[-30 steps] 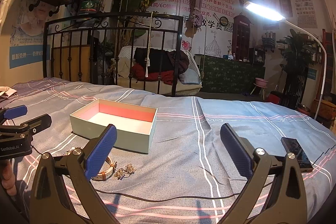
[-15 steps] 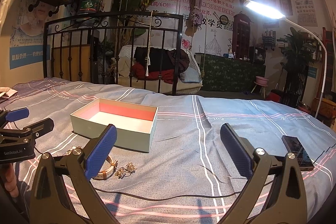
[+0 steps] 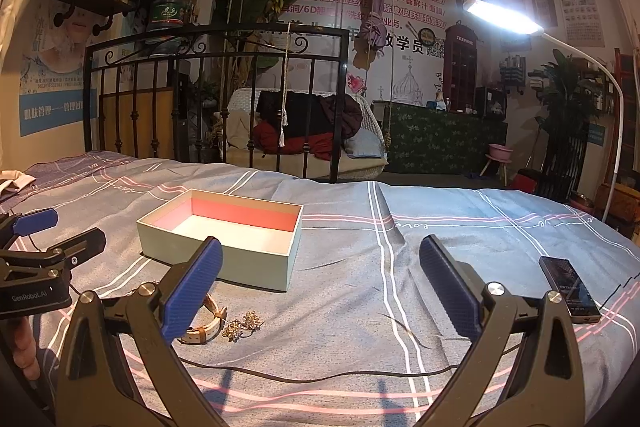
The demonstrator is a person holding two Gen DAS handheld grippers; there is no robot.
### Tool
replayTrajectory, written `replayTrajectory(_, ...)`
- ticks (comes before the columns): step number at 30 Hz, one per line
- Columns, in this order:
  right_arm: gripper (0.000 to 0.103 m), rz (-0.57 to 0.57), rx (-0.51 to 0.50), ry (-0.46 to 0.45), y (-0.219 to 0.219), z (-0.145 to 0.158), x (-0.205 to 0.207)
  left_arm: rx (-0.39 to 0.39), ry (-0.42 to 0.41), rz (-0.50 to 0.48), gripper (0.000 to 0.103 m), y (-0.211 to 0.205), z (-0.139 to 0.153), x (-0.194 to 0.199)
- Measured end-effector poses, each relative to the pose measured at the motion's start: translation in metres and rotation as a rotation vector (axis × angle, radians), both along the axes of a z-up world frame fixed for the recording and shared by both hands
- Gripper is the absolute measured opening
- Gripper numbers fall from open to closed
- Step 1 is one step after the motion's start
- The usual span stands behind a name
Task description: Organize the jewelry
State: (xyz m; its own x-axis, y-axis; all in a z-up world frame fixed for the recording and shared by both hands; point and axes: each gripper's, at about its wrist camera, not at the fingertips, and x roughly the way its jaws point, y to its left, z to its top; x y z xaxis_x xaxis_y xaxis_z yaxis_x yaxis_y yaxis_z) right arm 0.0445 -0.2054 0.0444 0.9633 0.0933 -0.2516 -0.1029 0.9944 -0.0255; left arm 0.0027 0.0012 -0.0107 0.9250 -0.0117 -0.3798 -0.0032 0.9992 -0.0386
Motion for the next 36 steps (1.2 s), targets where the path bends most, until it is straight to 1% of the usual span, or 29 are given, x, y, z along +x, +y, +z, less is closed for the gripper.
replayTrajectory(19,0.097,0.003,0.006,0.012,-0.0003,-0.0015,0.0019,0.009,0.004,-0.021,0.096,-0.0051,0.0001,-0.0007)
replayTrajectory(33,0.097,0.010,0.012,0.006,-0.0002,-0.0019,0.0019,-0.005,-0.001,-0.021,0.096,-0.0032,0.0043,-0.0006)
replayTrajectory(36,0.097,0.042,0.040,0.036,-0.0015,-0.0026,0.0057,-0.008,0.015,-0.027,0.096,-0.0016,0.0033,-0.0005)
